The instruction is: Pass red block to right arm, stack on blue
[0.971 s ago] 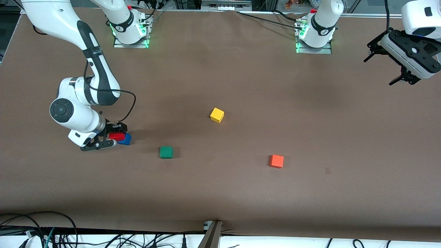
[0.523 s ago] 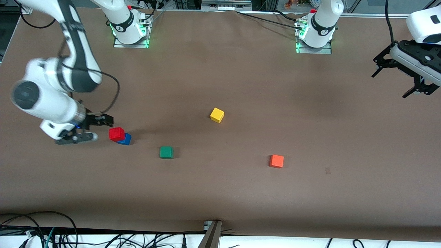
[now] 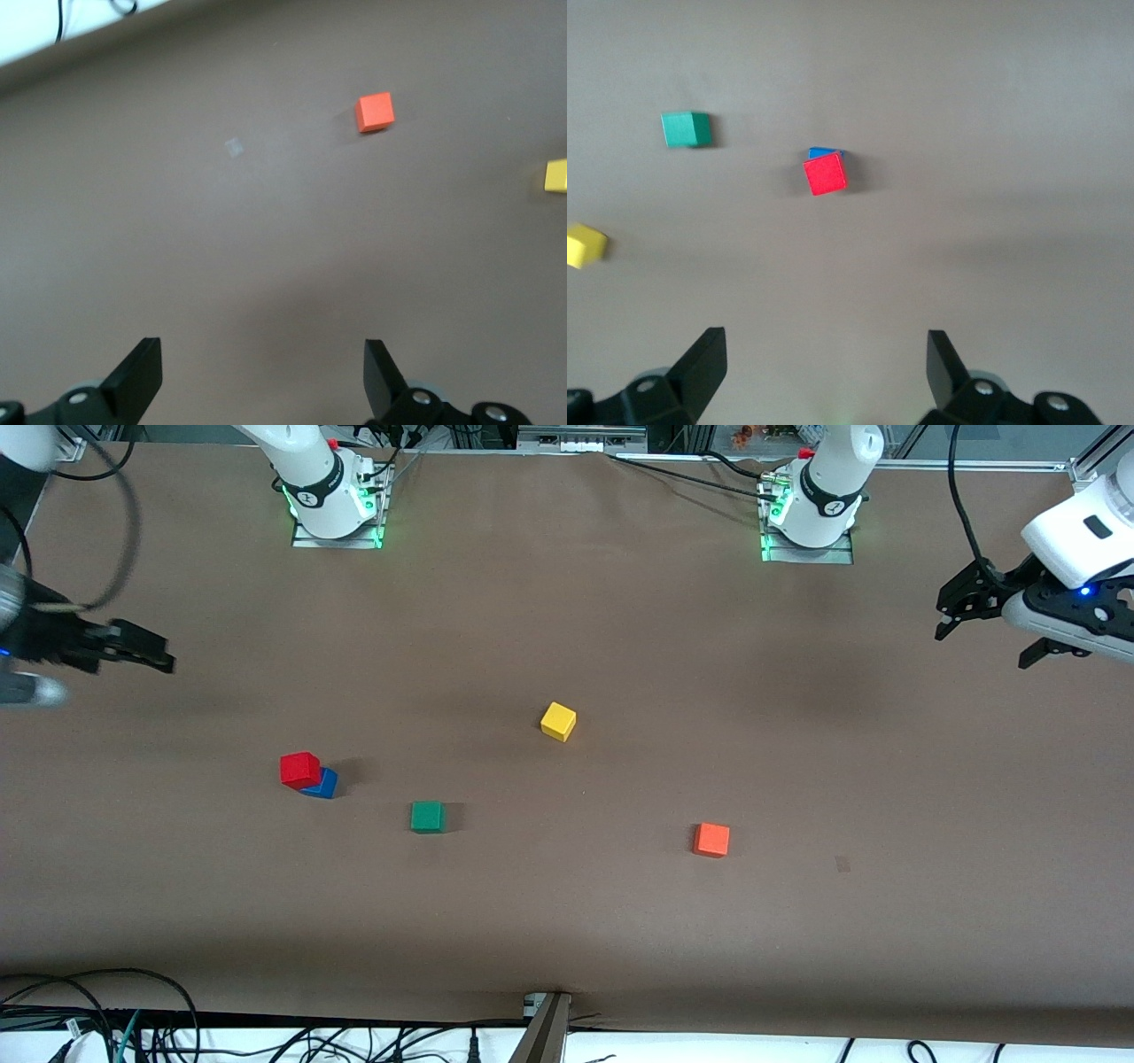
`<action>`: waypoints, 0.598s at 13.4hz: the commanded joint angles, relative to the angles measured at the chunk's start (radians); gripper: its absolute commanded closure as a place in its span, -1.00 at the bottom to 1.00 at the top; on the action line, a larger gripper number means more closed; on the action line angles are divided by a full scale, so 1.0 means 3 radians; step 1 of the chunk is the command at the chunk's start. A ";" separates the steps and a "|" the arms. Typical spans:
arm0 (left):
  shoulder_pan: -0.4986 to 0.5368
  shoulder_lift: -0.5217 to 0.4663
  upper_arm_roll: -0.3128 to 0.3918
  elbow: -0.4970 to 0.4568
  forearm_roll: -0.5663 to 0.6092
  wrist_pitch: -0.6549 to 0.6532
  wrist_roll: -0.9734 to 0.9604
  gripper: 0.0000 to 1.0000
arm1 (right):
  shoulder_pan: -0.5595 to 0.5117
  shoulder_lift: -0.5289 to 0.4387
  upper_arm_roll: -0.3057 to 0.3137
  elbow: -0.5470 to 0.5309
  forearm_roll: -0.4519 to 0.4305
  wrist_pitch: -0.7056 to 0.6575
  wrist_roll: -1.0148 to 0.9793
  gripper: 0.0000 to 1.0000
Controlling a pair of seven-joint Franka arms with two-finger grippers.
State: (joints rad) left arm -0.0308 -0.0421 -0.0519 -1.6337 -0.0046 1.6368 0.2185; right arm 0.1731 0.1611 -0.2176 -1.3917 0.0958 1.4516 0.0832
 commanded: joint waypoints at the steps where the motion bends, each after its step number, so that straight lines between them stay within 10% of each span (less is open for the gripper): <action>1: -0.0061 -0.0136 0.0015 -0.0148 0.0097 -0.0071 -0.0334 -1.00 | 0.0001 0.0102 -0.0077 0.0150 0.0024 -0.0083 0.0306 -1.00; 8: -0.0071 -0.0034 -0.0006 -0.0077 0.0067 -0.0174 -0.0580 -1.00 | 0.0103 0.0102 0.0009 0.0058 -0.0370 0.0137 -0.0154 -1.00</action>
State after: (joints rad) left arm -0.0407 -0.0506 -0.0554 -1.6544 -0.0046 1.5927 0.0681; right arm 0.2031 0.1977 -0.2183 -1.3785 0.0017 1.4864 0.1017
